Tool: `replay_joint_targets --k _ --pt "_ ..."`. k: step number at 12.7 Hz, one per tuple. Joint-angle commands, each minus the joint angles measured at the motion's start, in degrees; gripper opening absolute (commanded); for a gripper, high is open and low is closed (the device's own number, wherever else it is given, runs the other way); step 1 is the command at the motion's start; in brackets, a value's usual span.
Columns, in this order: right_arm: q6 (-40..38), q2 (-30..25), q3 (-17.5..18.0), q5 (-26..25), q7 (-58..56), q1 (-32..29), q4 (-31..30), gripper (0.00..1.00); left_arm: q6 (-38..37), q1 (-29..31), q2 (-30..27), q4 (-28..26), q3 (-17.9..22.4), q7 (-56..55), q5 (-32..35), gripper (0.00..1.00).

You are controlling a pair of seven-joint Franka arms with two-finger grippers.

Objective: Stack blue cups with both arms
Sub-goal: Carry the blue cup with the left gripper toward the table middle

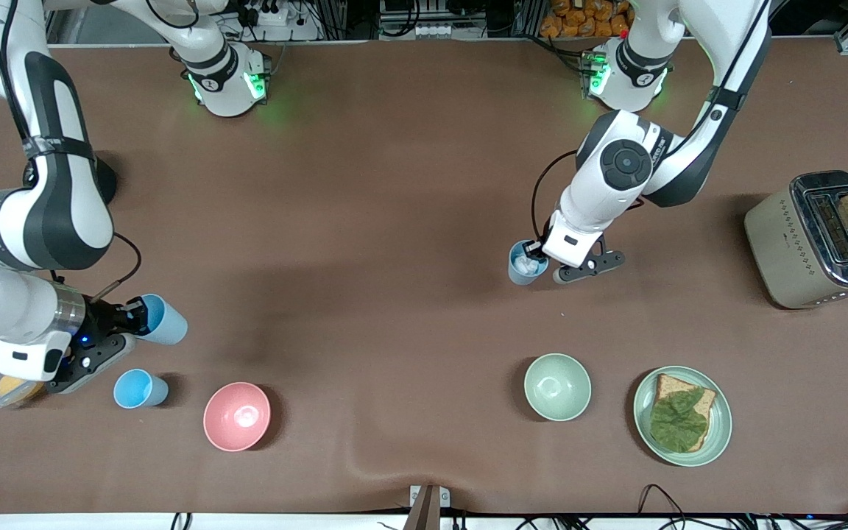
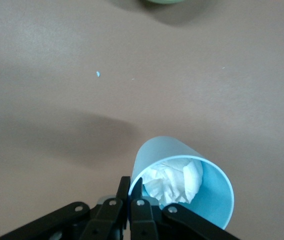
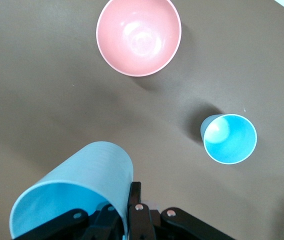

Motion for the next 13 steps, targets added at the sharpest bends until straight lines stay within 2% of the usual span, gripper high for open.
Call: replay_joint_targets --k 1,6,13 --pt "-0.10 -0.48 -0.20 -0.84 -0.92 0.23 0.05 0.00 -1.47 -1.04 -0.03 2.22 -0.21 -1.00 -1.26 0.00" --pt "-0.01 -0.30 -0.20 -0.40 -0.92 -0.30 0.05 0.00 -1.47 -4.46 1.90 5.03 -0.21 -5.92 -1.35 0.00" --pt "-0.01 -0.13 -0.20 -0.13 -0.92 -0.47 -0.04 0.00 -0.85 -10.70 9.01 12.33 -0.04 -15.15 -0.47 0.00"
